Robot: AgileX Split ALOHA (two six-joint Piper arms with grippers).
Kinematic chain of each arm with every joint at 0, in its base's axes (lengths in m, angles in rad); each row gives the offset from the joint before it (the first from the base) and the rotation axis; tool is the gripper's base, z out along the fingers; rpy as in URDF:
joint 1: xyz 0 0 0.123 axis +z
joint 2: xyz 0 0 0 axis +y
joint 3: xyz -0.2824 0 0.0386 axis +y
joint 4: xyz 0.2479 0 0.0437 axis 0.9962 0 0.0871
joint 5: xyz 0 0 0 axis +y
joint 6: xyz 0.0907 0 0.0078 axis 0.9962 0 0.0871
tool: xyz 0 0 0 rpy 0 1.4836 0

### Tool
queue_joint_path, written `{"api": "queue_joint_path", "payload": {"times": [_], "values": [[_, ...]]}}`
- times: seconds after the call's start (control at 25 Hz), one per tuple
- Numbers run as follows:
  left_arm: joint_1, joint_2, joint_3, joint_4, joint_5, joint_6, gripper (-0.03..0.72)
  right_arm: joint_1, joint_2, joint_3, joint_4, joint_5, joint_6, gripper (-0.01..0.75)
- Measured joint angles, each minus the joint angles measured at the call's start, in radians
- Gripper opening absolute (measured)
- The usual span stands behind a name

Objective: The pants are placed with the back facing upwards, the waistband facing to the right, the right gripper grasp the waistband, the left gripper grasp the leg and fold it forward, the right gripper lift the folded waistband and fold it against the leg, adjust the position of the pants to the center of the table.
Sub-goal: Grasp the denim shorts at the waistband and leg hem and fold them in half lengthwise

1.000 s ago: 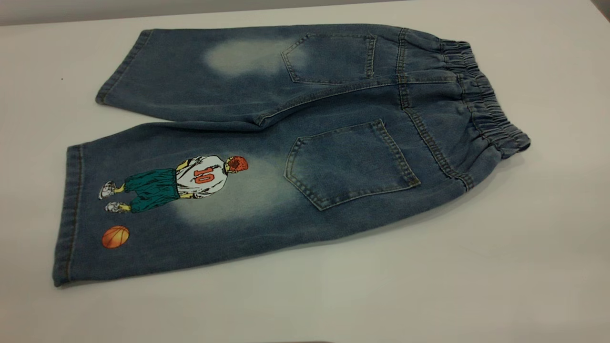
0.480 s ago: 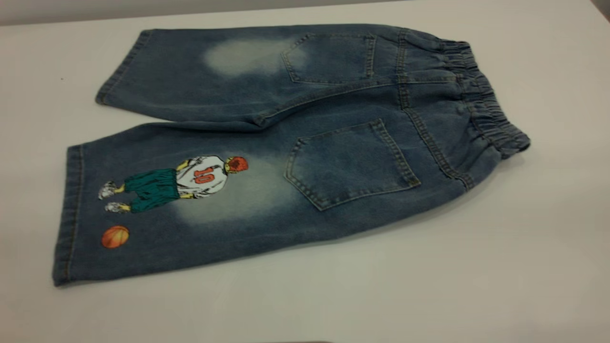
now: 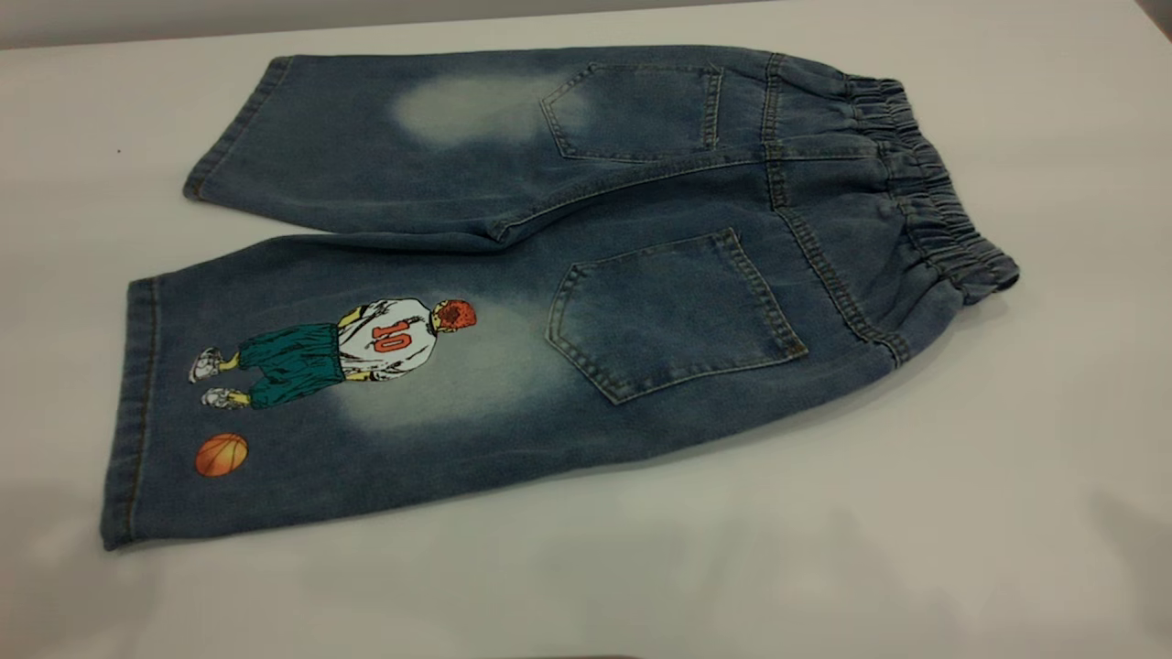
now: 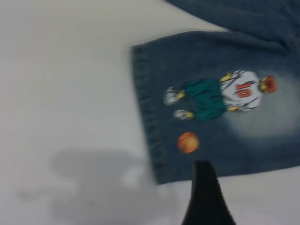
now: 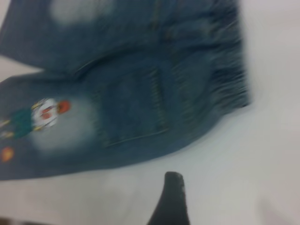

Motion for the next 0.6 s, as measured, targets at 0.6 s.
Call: {"api": "queue_joint_path", "payload": {"times": [0.6], "values": [[0.0,0.273,0.0,-0.387,-0.223,0.483,0.43,0.0,0.757,-0.009,0.661,-0.156,-0.581,0.559]]}}
